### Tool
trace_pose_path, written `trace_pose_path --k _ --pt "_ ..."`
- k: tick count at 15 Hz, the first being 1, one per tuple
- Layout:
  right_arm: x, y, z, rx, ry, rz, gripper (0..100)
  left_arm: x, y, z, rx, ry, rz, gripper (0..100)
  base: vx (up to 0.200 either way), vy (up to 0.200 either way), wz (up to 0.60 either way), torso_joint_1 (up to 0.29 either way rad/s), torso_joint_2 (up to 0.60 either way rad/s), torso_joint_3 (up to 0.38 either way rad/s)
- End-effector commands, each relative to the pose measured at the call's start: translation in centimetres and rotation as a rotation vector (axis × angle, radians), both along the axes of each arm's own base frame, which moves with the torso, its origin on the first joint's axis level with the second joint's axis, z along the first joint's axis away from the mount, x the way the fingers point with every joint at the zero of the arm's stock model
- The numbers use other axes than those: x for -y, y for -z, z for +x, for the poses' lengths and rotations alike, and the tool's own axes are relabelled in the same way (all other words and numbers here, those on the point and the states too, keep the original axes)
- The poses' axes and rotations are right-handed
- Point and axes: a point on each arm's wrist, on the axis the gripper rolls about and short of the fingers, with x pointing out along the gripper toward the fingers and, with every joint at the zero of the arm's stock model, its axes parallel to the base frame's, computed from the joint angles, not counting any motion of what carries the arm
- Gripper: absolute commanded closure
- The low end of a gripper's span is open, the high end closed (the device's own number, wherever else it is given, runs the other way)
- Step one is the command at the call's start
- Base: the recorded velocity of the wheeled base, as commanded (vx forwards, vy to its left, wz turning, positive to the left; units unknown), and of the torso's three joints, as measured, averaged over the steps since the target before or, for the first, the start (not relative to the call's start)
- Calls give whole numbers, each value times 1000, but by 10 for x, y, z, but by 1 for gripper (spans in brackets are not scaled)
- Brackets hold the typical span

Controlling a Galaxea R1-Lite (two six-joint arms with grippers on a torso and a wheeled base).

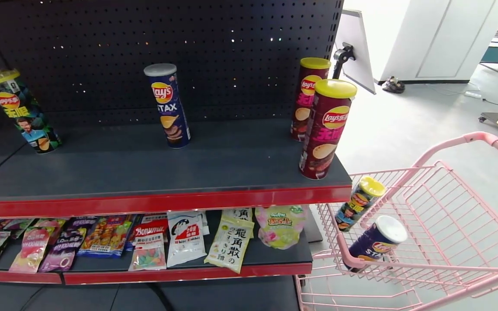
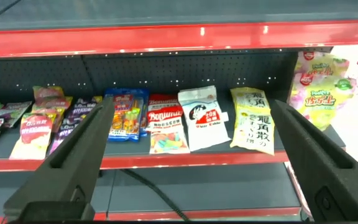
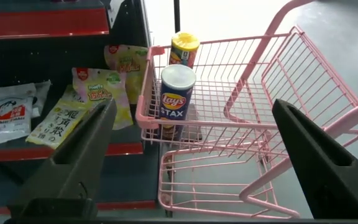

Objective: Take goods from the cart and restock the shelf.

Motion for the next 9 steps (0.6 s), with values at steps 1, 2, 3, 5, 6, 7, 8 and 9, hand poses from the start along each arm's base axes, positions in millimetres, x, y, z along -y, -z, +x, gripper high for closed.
trace_pose_path --k 1,2,3,5,6,7,8,9 --pt "0 0 0 -2 0 0 0 0 0 0 -1 -1 0 0 0 0 0 0 0 0" --pt "0 0 0 -2 0 0 0 0 0 0 -1 -1 0 0 0 0 0 0 0 0" --pt "0 0 0 -2 0 0 0 0 0 0 -1 -1 0 0 0 0 0 0 0 0" --pt "0 0 0 -2 0 0 0 0 0 0 -1 -1 0 0 100 0 0 4 -1 1" --pt "0 0 0 0 0 1 0 0 0 0 -1 -1 0 0 0 0 0 0 0 0" --pt "0 0 0 -2 0 0 0 0 0 0 -1 -1 -2 0 0 0 0 0 0 0" --pt "0 0 0 0 0 0 0 0 0 0 -1 -1 0 0 0 0 0 0 0 0" --pt "0 0 0 -2 0 1 0 0 0 0 1 -1 -2 0 0 0 0 0 0 0"
